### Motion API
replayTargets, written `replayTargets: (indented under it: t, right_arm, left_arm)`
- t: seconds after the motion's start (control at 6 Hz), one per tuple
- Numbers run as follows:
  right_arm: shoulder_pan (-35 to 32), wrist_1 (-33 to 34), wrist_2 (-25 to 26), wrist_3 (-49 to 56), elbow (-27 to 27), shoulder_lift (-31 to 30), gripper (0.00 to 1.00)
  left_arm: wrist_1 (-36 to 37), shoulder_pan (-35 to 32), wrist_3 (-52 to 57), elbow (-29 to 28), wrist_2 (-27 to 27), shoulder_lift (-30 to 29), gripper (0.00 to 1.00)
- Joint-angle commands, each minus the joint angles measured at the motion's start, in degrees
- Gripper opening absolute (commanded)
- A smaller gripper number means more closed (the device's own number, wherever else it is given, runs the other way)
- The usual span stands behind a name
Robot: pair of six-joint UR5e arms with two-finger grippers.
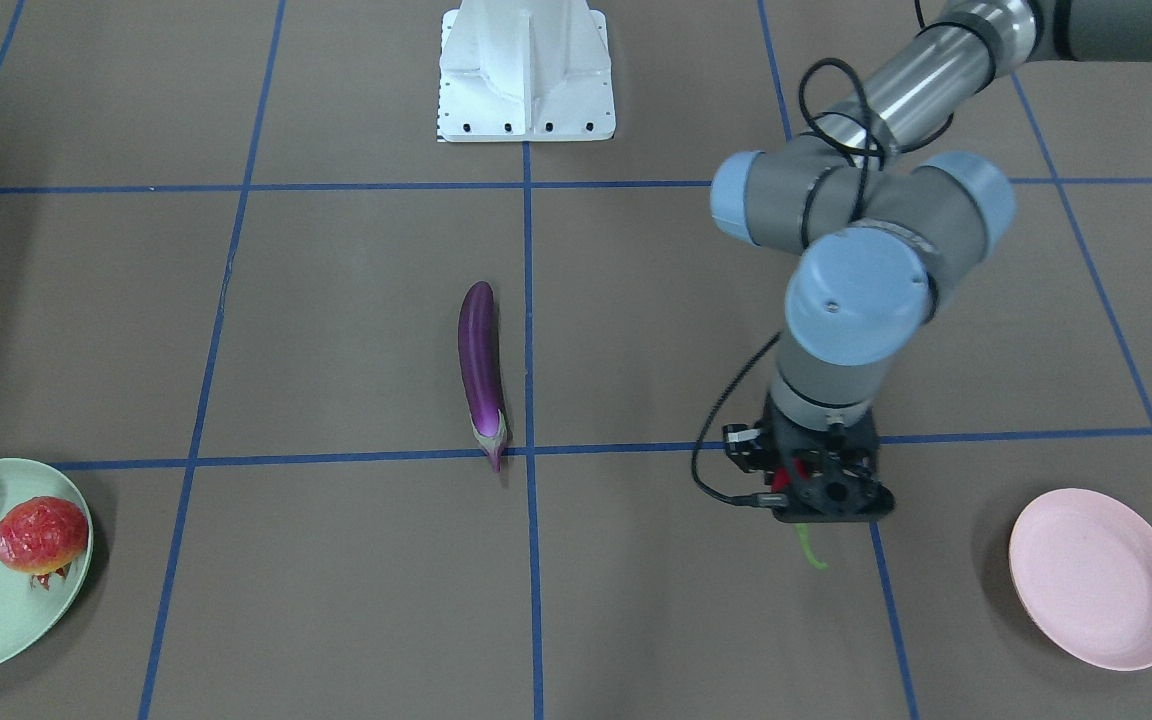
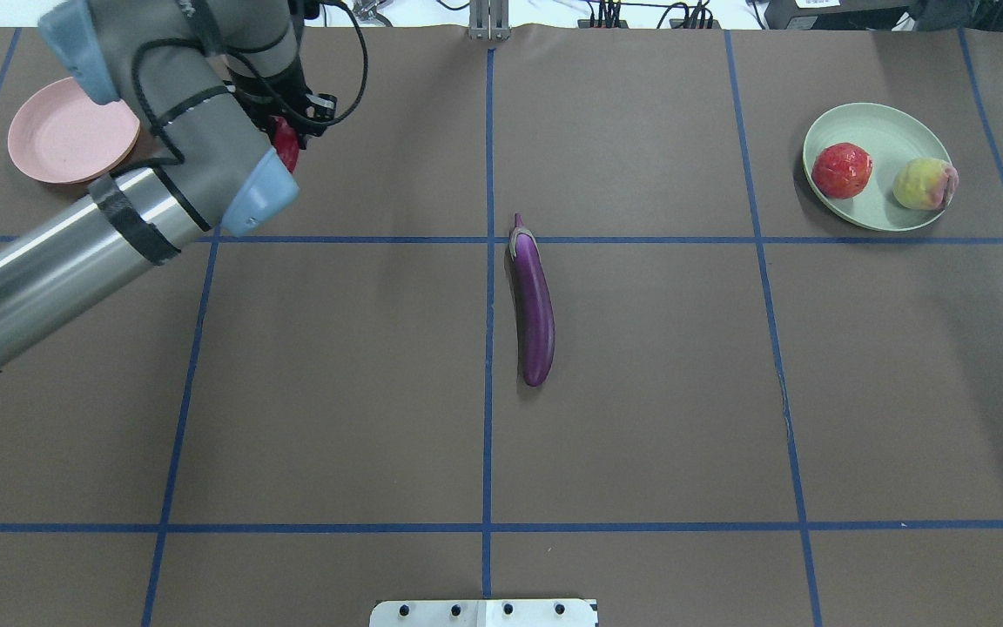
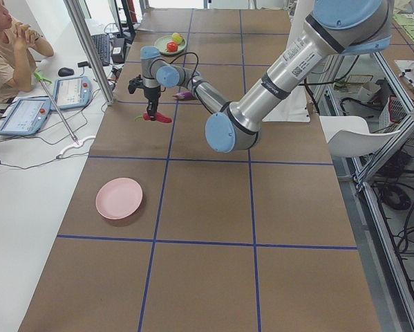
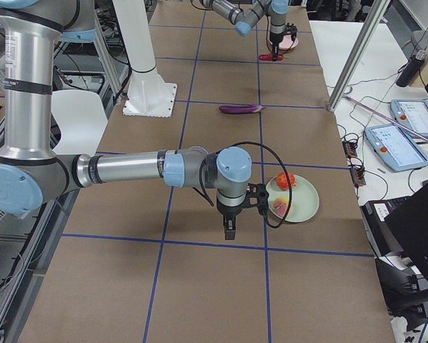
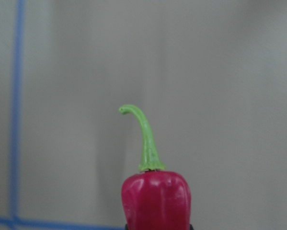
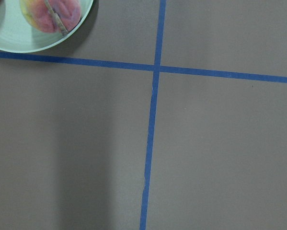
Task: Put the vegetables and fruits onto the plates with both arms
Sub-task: 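Carry the chili pepper to the pink plate and release it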
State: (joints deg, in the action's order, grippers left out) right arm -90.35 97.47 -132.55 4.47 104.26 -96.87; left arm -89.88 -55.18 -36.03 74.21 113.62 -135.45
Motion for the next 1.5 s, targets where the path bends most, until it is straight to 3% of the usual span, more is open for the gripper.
replayTargets:
  t: [0.0, 0.17, 0.33, 0.5, 0.67, 0.83, 1.17, 1.33]
  right_arm:
    - [0.0, 0.0, 0.0, 0.1, -0.1, -0.2, 1.0]
    - [0.0, 0.0, 0.0, 0.2, -0.1, -0.2, 1.0]
    - [0.0, 0.0, 0.0, 0.2, -0.1, -0.2, 1.0]
    - [0.0, -0.1, 0.1, 0.1, -0.1, -0.2, 1.0]
    - [0.0, -0.1, 0.1, 0.2, -0.1, -0.2, 1.0]
    - [0.0, -0.1, 0.1, 0.1, -0.1, -0.2, 1.0]
    - [0.0, -0.1, 0.1, 0.1, 0.0, -0.2, 1.0]
    - [0.0, -0.1, 0.1, 0.1, 0.0, -0.2, 1.0]
  left_arm:
    - [-16.5, -8.0, 19.6, -11.2, 1.8, 6.5, 0.0]
    - [-26.3, -11.2, 27.2, -21.4, 2.7, 7.1, 0.0]
    - [-27.1, -12.0, 29.1, -25.1, 2.2, 7.1, 0.0]
    - [-27.2, -12.2, 29.0, -27.2, 2.0, 7.1, 0.4]
    - [-27.3, -12.2, 27.7, -26.9, 2.1, 7.3, 0.99]
    - [-27.2, -12.1, 22.0, -24.8, 2.3, 7.3, 1.0]
    - [-25.2, -11.3, 8.6, -13.2, 6.4, 9.4, 1.0]
    - [-25.1, -4.3, -6.3, -7.6, 7.3, 9.4, 1.0]
